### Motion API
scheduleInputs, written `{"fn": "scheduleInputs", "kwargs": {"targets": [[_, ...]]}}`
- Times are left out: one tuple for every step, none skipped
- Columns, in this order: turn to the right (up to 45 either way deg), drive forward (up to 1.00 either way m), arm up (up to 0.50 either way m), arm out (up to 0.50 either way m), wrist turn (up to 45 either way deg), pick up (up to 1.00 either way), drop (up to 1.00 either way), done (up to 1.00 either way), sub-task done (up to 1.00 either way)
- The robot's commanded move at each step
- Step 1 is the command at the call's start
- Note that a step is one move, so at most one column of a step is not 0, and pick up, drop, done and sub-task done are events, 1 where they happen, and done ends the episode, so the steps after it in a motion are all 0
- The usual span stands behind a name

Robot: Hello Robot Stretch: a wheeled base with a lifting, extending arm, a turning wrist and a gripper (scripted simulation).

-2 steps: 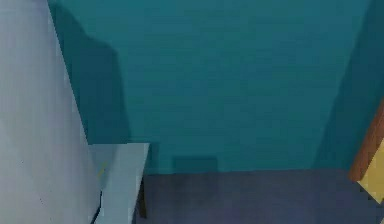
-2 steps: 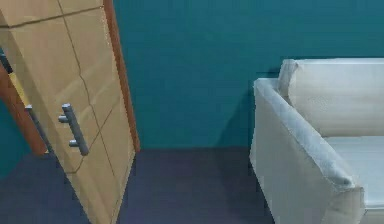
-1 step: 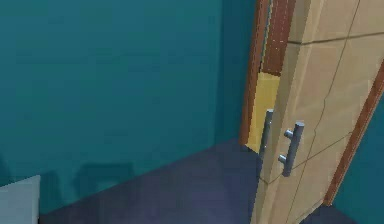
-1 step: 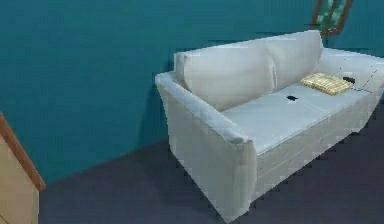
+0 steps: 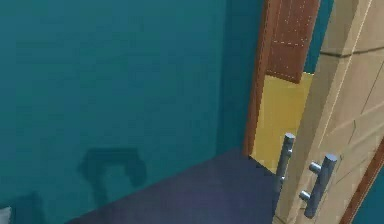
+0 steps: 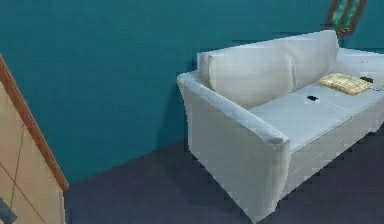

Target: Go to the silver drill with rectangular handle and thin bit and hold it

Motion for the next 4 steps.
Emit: {"fn": "scheduleInputs", "kwargs": {"targets": [[12.0,0.0,0.0,0.0,0.0,0.0,0.0,0.0,0.0],[0.0,0.4,0.0,0.0,0.0,0.0,0.0,0.0,0.0],[-39.0,0.0,0.0,0.0,0.0,0.0,0.0,0.0,0.0],[0.0,0.45,0.0,0.0,0.0,0.0,0.0,0.0,0.0]]}}
